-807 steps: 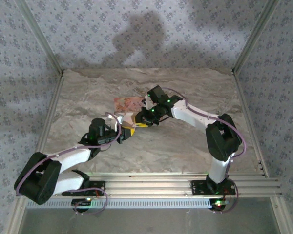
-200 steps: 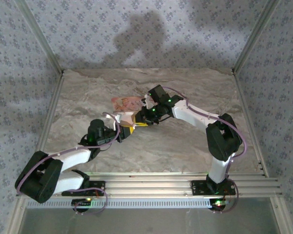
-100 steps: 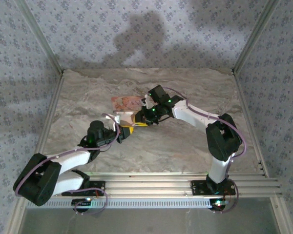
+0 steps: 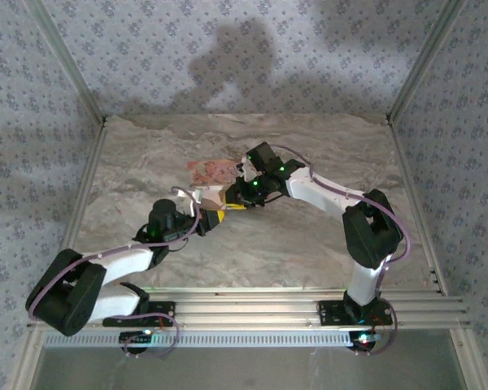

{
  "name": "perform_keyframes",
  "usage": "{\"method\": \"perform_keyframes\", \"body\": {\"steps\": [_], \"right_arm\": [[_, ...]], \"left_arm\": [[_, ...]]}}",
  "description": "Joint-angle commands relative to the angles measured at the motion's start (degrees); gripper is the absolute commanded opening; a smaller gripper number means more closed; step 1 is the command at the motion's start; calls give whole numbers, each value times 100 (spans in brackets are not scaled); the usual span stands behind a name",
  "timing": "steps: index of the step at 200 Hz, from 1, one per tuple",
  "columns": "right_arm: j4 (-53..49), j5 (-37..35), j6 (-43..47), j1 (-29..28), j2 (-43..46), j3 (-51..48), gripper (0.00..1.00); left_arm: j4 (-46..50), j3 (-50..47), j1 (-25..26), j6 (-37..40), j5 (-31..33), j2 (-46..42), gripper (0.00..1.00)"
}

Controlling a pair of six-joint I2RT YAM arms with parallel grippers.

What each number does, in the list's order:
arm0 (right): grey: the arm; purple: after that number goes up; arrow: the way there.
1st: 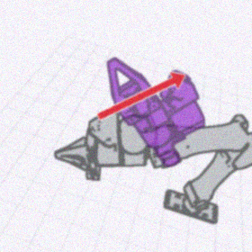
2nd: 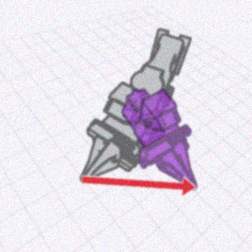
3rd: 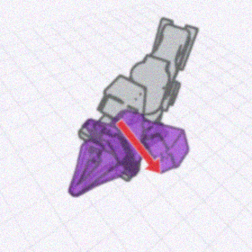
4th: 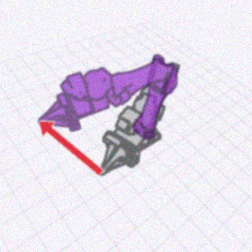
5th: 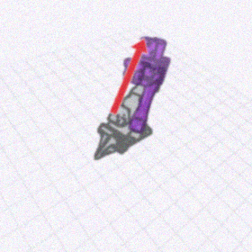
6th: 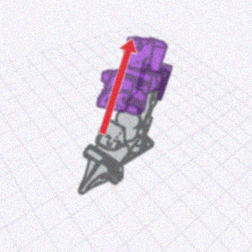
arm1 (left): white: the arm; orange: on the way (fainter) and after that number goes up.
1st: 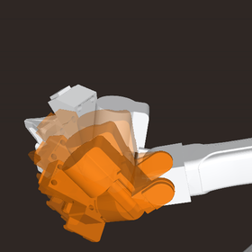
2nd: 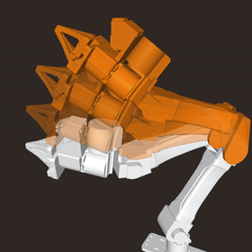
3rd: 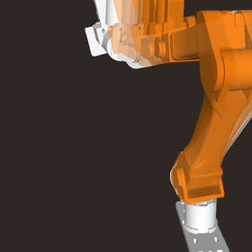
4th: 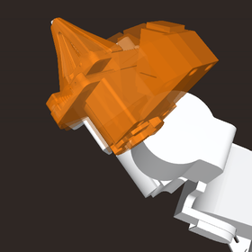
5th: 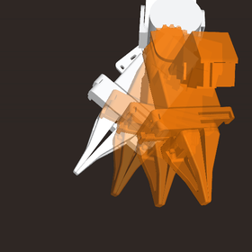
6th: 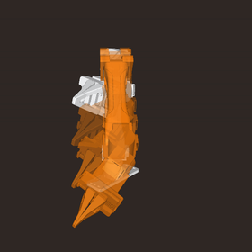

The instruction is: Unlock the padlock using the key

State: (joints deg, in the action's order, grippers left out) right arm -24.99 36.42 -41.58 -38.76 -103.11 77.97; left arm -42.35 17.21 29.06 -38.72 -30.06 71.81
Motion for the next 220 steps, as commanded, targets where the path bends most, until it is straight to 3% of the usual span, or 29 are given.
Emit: {"method": "perform_keyframes", "body": {"steps": [1, 46, 103, 220], "right_arm": [[103, 541, 50, -302, -25, -43, 0], [489, 741, -184, -316, 10, -274, 0], [0, 873, 185, -230, 215, -280, 0], [425, 1034, -249, -145, 247, -340, 0]], "left_arm": [[-1317, 488, 55, -393, -114, 70, 0], [-1359, 562, 46, -322, -119, 143, 0], [35, 659, -148, 719, -18, -355, 0], [-116, 455, -65, 1068, -3, -142, 0]]}}
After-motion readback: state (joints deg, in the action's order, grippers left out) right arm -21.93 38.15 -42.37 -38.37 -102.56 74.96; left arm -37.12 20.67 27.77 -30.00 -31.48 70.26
